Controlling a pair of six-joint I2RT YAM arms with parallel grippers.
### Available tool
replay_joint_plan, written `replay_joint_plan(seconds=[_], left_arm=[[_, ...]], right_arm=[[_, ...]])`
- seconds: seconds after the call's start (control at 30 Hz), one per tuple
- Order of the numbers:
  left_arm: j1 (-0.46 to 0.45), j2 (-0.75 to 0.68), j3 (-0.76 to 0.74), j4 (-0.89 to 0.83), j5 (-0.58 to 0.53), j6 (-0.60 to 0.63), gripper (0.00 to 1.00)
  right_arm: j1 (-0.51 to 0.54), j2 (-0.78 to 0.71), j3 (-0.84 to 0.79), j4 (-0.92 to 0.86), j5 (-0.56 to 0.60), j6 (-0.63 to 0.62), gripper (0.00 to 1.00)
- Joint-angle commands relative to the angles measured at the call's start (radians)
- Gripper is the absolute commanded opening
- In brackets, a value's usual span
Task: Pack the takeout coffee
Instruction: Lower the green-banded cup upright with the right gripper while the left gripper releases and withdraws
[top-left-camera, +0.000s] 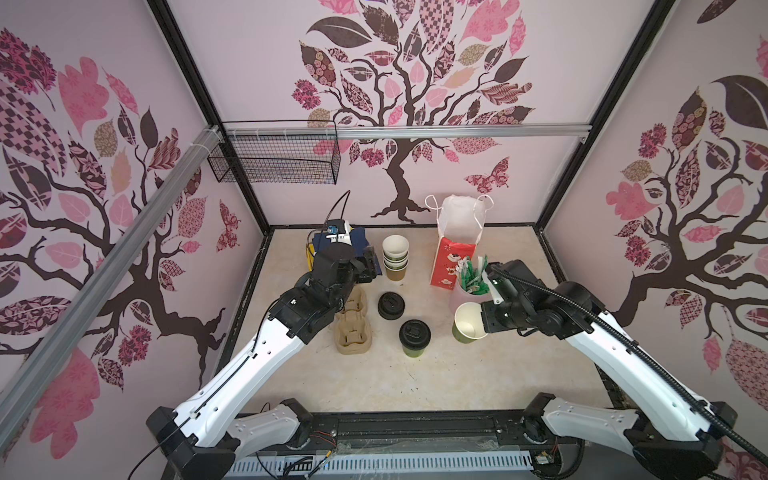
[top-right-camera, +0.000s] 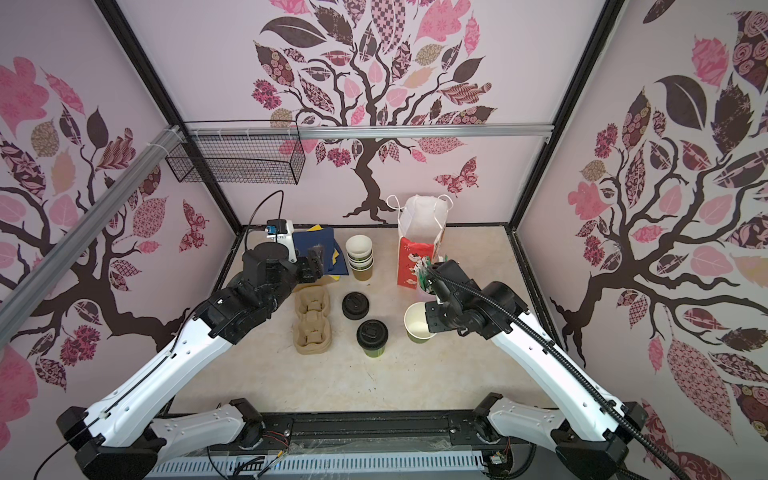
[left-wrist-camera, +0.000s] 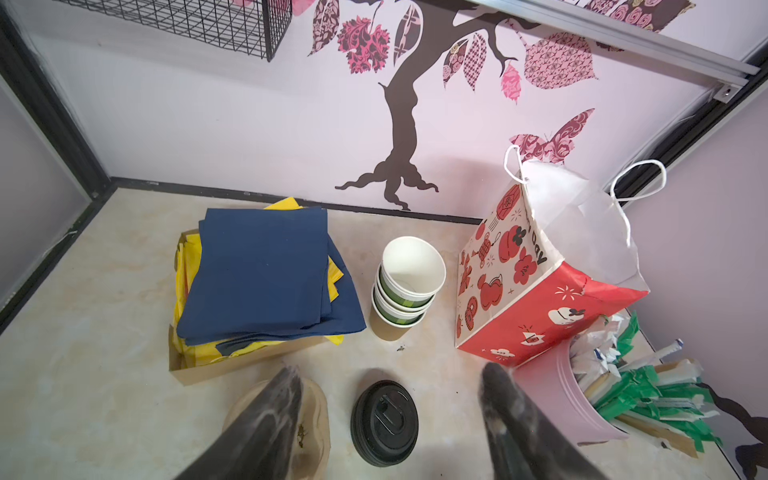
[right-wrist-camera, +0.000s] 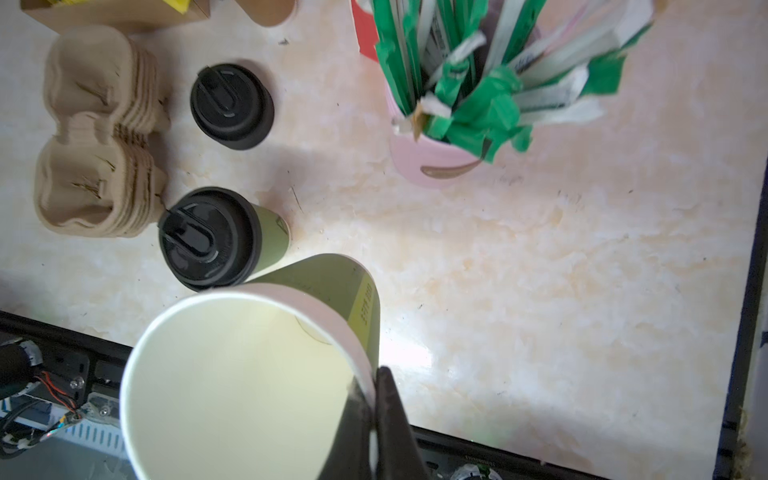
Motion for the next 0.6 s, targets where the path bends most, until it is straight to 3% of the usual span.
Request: replay_joint_plan(seconds=[0.0,0.23,0.57], left_arm=[[0.007,-0.014,-0.042,0.043,-0.025,-0.045,0.71],[0.012,-0.012,-0.059,0.046,-0.046,-0.065,0.72],[0.013,-0.008,-0.067,0.045,-0.055,-0.078,0.72]], right_arm=[[-0.002,-0.039,-0.082,-0.013,-0.033,0.091,0.00],[-0.002,-0.071,-0.306,0.199,-0.056,0.162,0.00],[-0.001,-0.062,-0.474,0.379,-0.071,0.181,0.00]])
